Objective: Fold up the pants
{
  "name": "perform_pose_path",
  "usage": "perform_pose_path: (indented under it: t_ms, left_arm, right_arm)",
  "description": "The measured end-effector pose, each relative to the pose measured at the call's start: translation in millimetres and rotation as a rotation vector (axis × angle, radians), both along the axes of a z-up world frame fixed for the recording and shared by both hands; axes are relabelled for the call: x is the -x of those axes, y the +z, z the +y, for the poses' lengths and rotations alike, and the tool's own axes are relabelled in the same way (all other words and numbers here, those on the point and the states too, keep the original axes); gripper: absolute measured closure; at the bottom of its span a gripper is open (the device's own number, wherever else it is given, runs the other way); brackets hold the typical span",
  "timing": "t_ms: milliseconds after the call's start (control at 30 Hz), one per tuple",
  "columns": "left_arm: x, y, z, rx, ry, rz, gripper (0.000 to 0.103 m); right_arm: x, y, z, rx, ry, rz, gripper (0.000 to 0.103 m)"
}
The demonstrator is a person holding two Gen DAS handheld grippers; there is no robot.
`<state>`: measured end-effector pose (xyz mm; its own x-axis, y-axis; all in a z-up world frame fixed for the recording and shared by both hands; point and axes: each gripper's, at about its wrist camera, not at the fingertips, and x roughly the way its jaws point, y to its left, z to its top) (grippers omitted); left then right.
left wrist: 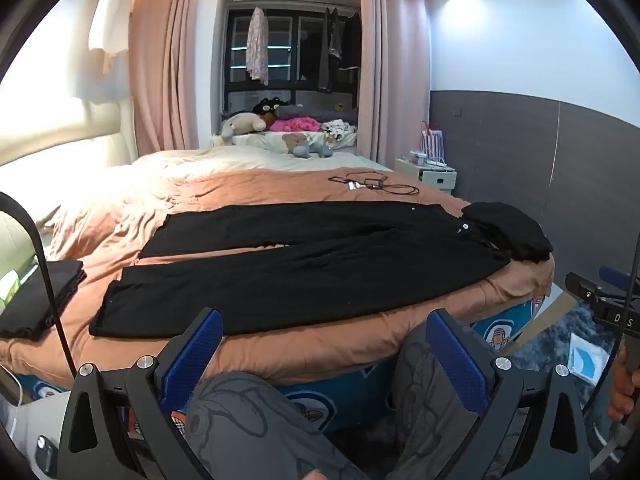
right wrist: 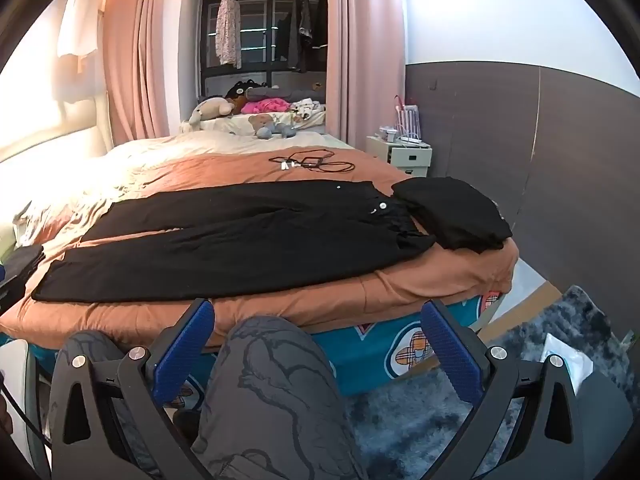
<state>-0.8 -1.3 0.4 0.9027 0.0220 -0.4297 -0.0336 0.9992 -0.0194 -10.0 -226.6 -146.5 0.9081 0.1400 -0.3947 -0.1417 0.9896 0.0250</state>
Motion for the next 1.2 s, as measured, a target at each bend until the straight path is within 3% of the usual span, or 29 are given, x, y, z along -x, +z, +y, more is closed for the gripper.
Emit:
perform_pose_path:
  t_ms: [1200]
  left_arm:
    - [10,1,1,0.017,0.007,-0.001,0.0]
  right_arm:
    - [2,1,2,-0.004,-0.016,-0.009,0.0]
